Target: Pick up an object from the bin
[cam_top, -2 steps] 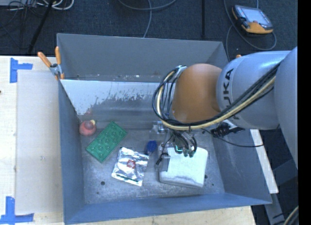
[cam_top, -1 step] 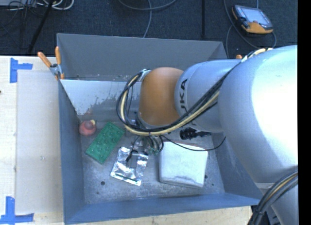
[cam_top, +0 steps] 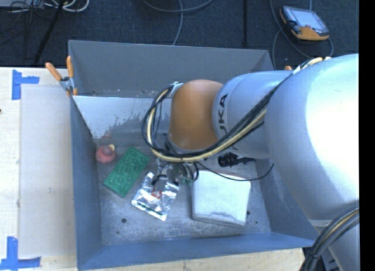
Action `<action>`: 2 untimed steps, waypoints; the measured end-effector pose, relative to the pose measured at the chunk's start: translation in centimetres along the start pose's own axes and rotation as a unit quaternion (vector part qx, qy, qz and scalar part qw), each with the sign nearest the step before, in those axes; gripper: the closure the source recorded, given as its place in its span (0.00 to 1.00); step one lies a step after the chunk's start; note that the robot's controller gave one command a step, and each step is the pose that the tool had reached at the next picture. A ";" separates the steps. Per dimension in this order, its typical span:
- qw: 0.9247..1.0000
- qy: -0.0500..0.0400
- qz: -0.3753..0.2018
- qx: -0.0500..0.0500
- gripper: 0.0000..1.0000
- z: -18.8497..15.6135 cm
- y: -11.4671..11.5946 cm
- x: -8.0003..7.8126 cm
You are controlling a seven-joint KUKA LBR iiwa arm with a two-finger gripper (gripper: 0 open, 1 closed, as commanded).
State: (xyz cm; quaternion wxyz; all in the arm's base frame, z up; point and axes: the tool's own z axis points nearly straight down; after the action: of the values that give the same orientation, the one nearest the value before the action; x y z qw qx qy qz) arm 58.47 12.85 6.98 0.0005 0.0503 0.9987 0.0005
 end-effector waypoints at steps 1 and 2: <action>1.000 -0.001 -0.010 0.000 1.00 -3.5 0.7 0.0; 1.000 -0.004 -0.002 -0.001 1.00 -11.6 1.5 -1.2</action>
Offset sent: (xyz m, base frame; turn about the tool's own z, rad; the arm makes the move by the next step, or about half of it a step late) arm -0.0007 0.0064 0.0332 -0.0228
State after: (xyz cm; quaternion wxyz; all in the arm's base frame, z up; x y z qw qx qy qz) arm 59.78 14.23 18.55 0.0046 0.0479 0.9988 0.0016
